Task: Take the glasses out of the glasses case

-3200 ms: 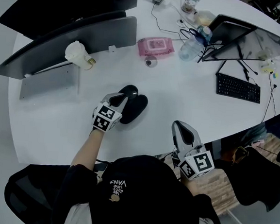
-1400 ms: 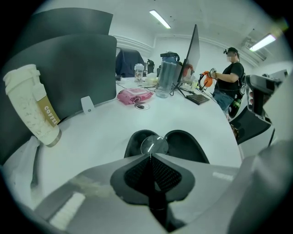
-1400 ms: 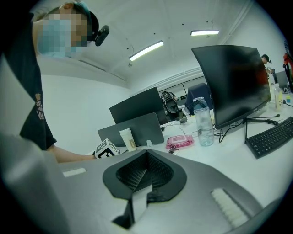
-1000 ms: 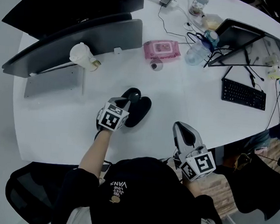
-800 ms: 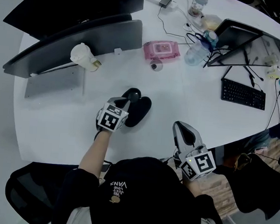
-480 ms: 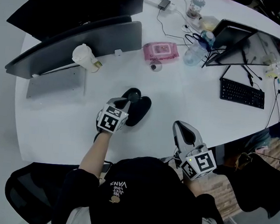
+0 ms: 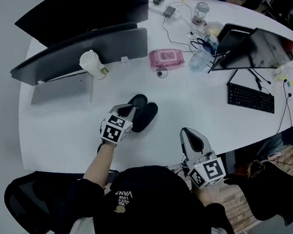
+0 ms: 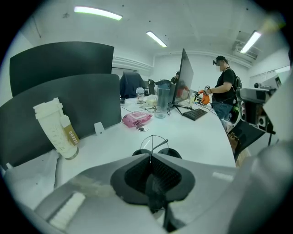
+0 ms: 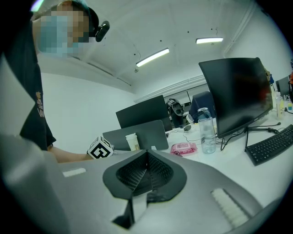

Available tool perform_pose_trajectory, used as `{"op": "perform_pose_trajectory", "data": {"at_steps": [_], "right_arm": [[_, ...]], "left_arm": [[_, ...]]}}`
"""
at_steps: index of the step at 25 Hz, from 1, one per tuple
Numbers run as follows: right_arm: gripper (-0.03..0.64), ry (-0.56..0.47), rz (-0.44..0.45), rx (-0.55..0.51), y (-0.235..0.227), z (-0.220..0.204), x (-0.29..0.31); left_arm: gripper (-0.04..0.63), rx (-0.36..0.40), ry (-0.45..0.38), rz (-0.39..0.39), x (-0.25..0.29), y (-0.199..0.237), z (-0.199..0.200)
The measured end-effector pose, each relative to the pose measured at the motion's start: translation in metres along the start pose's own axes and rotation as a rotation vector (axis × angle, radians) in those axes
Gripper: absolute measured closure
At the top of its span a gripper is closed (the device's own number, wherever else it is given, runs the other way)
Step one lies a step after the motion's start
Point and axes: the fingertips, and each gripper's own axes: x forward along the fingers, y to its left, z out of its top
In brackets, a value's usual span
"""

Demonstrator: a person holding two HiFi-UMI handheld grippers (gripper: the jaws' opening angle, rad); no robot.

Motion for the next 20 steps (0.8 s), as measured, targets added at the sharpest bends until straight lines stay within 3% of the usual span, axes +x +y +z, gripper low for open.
{"op": "perform_pose_trajectory", "data": {"at_steps": [20], "right_arm": [[0.615, -0.038, 0.032, -0.03, 0.013, 0.005, -0.032]], "left_arm": [[0.586, 0.004, -0.144, 0.033, -0.049, -0.034, 0.023]]}}
